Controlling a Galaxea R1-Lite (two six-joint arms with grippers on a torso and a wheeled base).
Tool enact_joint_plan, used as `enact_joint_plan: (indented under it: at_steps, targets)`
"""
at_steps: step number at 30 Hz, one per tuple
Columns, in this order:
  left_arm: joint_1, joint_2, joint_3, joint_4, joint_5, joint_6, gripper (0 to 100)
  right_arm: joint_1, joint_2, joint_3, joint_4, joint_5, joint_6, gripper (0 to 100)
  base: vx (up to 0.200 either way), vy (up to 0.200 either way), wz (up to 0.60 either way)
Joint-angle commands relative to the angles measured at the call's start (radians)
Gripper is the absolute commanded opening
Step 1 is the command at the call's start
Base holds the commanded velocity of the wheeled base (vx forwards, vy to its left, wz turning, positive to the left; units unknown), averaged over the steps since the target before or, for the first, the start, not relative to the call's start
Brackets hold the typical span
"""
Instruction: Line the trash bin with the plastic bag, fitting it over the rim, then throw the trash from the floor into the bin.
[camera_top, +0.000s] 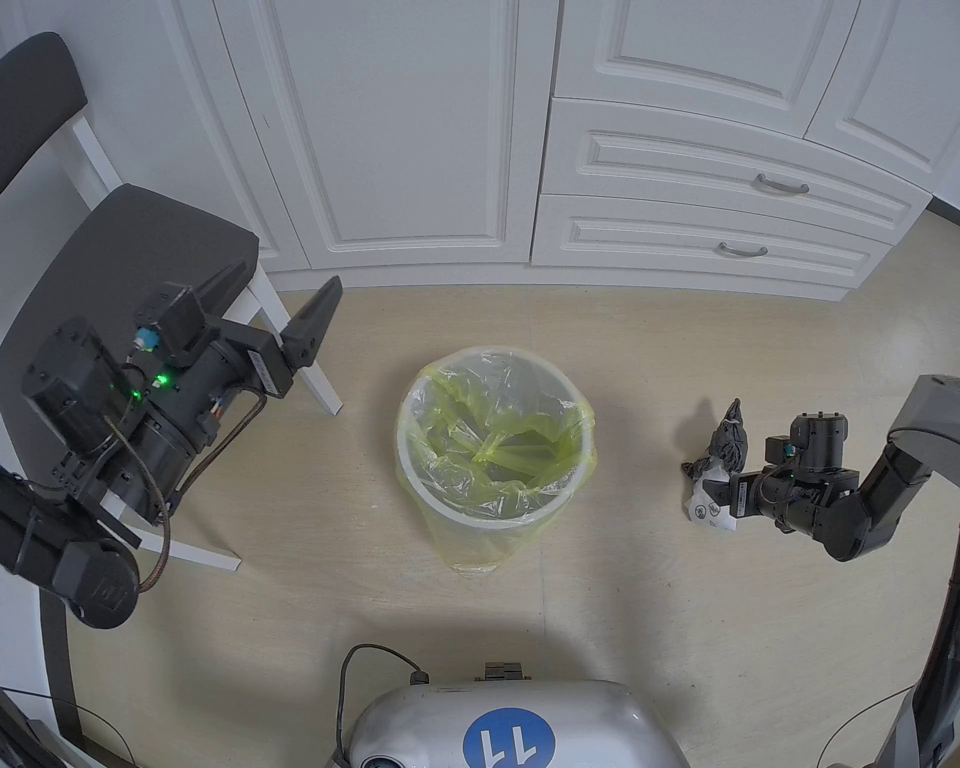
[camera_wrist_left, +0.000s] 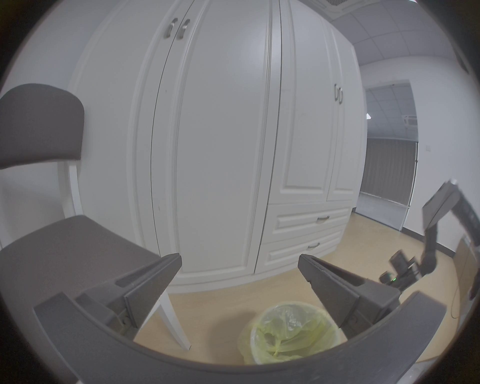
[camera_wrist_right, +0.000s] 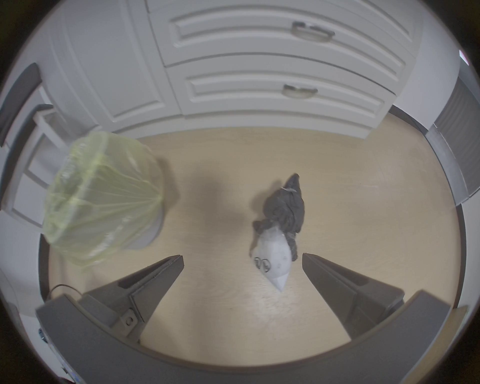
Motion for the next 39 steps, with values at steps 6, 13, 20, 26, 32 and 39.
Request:
enact_joint_plan:
  at_steps: [6, 13, 20, 26, 32, 39]
  targets:
    - [-0.018, -0.172, 0.042, 0.031, -0.041, -0.015, 100, -0.148, 0.343, -0.286, 0.053, 0.005, 0.05, 100, 0.0, 0.0, 0.0]
    - [-0.013, -0.169, 0.022, 0.031, -0.04, -0.021, 100, -0.125, 0.457, -0.459, 0.056, 0.018, 0.254, 100, 0.0, 0.0, 0.0]
    - [-0.015, -0.175, 0.018, 0.022, -0.035, -0.021, 100, -0.09, 0.633, -0.717, 0.071, -0.034, 0.423, 100, 0.0, 0.0, 0.0]
    - [-0.013, -0.178, 0.018, 0.02, -0.034, -0.021, 100, -0.082, 0.696, -0.838, 0.084, -0.111, 0.495, 100, 0.0, 0.0, 0.0]
    - [-0.006, -0.181, 0.02, 0.019, -0.032, -0.021, 100, -0.082, 0.705, -0.858, 0.085, -0.128, 0.495, 100, 0.0, 0.0, 0.0]
    - [0.01, -0.184, 0.02, -0.012, -0.041, -0.05, 100, -0.082, 0.705, -0.858, 0.085, -0.13, 0.497, 100, 0.0, 0.0, 0.0]
